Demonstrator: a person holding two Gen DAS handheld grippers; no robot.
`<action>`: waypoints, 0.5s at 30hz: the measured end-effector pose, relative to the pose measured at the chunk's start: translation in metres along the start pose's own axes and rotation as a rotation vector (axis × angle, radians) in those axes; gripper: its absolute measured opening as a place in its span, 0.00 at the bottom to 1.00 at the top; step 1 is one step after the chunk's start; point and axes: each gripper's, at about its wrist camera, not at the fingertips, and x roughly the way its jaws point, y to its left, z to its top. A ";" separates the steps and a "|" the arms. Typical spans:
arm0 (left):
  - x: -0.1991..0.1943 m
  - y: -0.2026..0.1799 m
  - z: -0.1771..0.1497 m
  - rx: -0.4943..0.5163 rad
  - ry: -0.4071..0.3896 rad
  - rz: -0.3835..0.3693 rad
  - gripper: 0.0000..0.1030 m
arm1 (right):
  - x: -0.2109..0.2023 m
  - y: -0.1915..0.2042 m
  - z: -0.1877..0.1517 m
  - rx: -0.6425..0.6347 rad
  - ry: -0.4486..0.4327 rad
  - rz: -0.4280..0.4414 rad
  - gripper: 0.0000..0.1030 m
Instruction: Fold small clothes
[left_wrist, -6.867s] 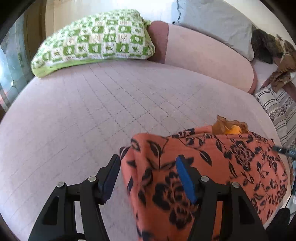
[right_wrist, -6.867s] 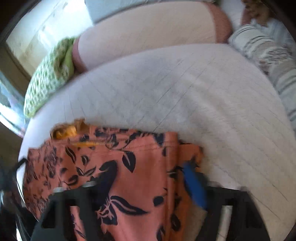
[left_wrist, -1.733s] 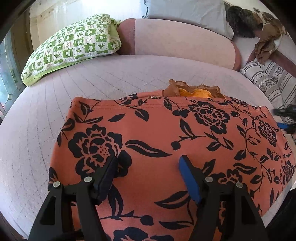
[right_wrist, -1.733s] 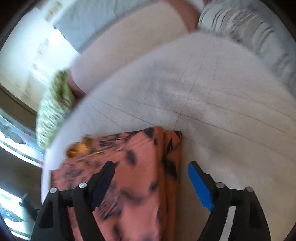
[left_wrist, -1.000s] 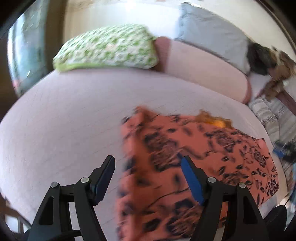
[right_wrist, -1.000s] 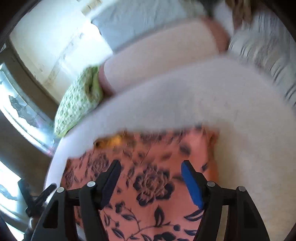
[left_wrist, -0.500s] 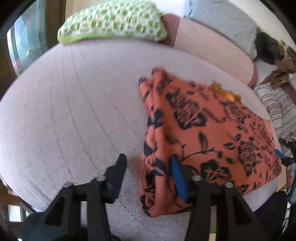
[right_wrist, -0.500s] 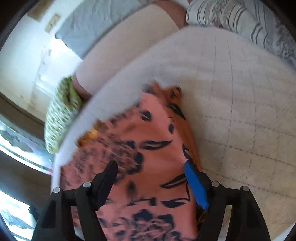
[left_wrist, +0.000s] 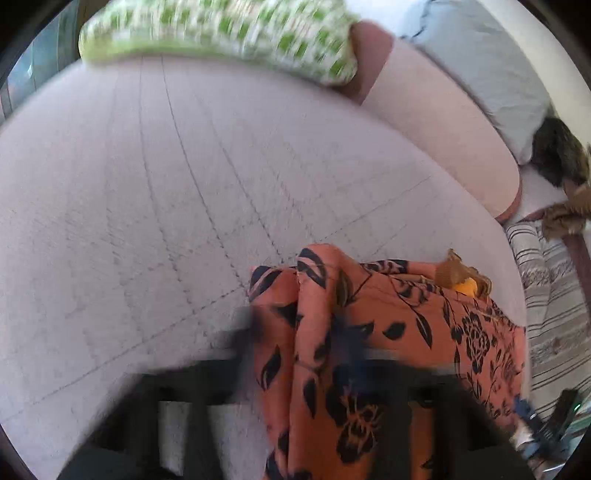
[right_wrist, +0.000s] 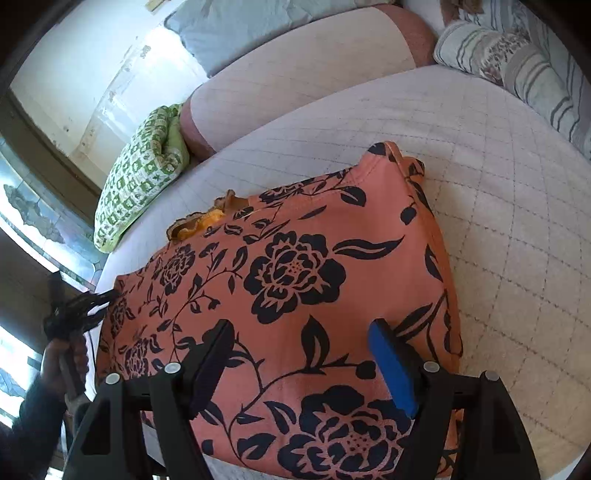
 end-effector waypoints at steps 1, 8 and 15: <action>-0.007 -0.002 0.001 -0.006 -0.027 -0.016 0.12 | 0.001 0.001 0.001 -0.002 0.003 0.000 0.76; -0.009 -0.010 -0.013 0.012 -0.090 0.079 0.23 | 0.003 -0.002 0.002 0.015 0.018 0.018 0.77; -0.070 -0.044 -0.026 0.148 -0.212 0.141 0.42 | -0.023 -0.003 0.009 0.075 -0.015 0.079 0.77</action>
